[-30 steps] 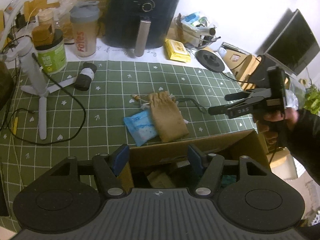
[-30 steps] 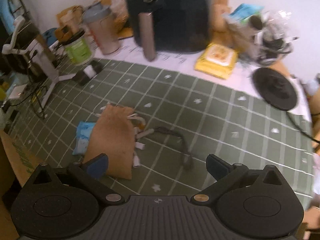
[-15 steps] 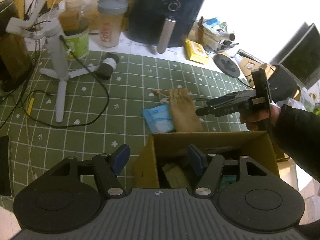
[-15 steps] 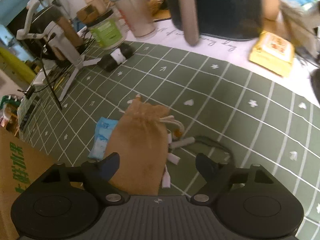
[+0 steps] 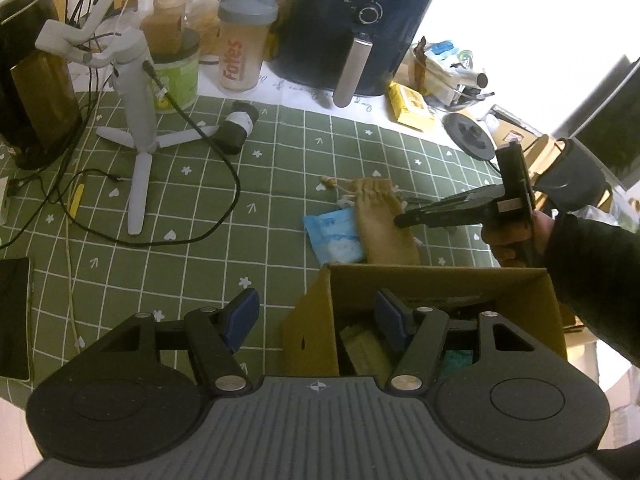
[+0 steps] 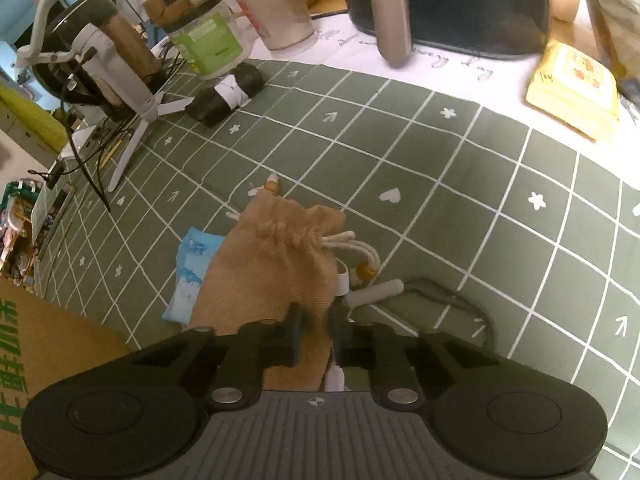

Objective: Organize soft objects
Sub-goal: 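Close the right gripper on the brown drawstring pouch, then lift the pouch with the right gripper while the left grasps the blue wipes packet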

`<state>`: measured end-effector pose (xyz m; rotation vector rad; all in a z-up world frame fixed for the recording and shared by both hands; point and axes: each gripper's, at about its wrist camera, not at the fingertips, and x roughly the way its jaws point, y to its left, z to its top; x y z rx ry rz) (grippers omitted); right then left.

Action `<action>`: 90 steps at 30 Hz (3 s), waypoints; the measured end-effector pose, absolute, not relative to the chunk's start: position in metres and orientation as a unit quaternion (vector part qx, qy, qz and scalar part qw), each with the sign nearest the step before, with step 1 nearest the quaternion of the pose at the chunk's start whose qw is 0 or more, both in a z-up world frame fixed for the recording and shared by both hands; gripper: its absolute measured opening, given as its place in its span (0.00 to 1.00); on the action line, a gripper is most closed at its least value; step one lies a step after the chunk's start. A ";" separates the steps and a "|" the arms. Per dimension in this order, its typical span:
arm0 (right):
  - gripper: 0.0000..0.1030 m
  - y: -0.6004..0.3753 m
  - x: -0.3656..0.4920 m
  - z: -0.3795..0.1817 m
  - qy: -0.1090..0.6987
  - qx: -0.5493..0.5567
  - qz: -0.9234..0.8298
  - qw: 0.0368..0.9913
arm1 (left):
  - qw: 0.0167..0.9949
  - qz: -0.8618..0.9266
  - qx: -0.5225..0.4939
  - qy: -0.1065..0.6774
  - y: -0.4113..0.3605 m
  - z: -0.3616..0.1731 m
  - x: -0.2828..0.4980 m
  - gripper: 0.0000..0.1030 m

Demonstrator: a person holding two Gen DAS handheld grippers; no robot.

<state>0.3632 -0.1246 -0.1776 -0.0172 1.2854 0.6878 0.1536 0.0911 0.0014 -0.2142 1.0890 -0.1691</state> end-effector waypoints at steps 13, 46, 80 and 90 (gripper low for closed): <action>0.03 -0.151 0.348 -0.143 0.566 -0.005 0.280 0.775 | 0.854 -0.099 -0.088 0.502 0.089 0.008 0.167 0.61; 0.63 -0.228 0.293 -0.175 0.593 0.056 0.110 0.796 | 0.865 -0.177 0.013 0.469 0.064 0.026 0.231 0.61; 0.03 -0.246 0.229 -0.033 0.470 0.035 0.083 0.878 | 0.716 -0.350 0.225 0.561 -0.024 -0.106 0.318 0.61; 0.03 -0.253 0.212 -0.021 0.458 0.051 0.060 0.886 | 0.676 -0.369 0.277 0.574 -0.045 -0.151 0.319 0.66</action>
